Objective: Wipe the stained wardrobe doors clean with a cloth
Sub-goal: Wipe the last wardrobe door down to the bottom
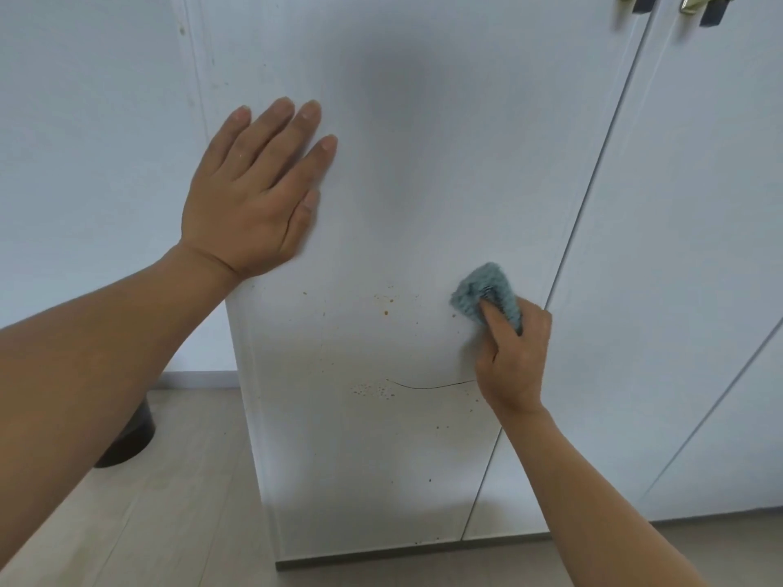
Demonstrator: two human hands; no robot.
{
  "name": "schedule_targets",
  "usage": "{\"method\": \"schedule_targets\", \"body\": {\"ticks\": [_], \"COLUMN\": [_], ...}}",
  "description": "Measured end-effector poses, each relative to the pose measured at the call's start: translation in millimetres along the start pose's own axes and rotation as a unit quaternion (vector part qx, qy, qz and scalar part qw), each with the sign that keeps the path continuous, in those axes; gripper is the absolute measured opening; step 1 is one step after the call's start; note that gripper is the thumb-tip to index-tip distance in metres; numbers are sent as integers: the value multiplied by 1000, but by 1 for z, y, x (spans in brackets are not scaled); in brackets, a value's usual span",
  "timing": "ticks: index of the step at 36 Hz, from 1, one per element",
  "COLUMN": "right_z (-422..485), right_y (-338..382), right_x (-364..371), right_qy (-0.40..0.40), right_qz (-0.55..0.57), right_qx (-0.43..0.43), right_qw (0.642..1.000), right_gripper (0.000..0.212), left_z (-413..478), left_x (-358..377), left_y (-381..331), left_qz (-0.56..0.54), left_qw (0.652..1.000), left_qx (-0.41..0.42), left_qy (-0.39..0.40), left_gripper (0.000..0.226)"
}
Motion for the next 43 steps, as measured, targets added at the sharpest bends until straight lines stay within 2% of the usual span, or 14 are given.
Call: {"method": "schedule_targets", "body": {"ticks": [3,7,11,14,16,20,24,27,30,32,35,38,41,43], "right_z": [4,24,51,29,21,20,10,41,70,72,47,21,28,23], "right_y": [-13,17,1,33,30,15,34,17,-3,5,51,74,57,65], "right_x": [-5,2,-7,11,15,7,11,-5,-12,-7,17,33,22,22], "right_qy": [-38,39,11,158,188,114,138,35,-72,-108,-19,78,26,26], "right_qz": [-3,13,3,42,47,7,32,58,63,62,73,77,70,60], "right_qx": [103,-79,51,-88,-95,-32,-166,-28,126,157,25,-142,-53,-73], "right_qw": [994,996,999,983,976,993,976,997,987,980,997,984,996,995], "right_gripper": [38,26,24,24,22,19,17,34,44,46,46,22,25,24], "left_z": [0,0,-1,-1,-1,-2,-2,-1,-2,-1,-1,-1,-1,-2], "left_x": [-1,-1,-1,0,0,0,-1,-1,-1,-1,-2,-3,-2,-3], "left_y": [0,-1,0,0,0,0,0,0,-1,0,0,-2,-1,0], "left_qz": [4,4,7,8,7,10,9,9,9,6,8,8,6,8], "left_qw": [1000,1000,1000,1000,1000,1000,1000,1000,1000,1000,1000,1000,1000,1000], "left_qx": [-2,2,-1,0,1,0,-1,-2,0,-4,-5,-2,-2,0], "left_qy": [-3,-4,-6,-6,-5,-6,-10,-13,-7,-5,-8,-6,-3,-5], "left_gripper": [52,52,53,52,53,53,53,52,51,51,50,49,50,50]}}
Point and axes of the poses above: each hand's wrist, its own z-axis towards the middle knuckle, its own x-axis out of the palm, y = z × x, the point moved 8 cm from there along z, towards the middle knuckle, and after that the axes turned 6 degrees about -y, right-handed, at the moved point
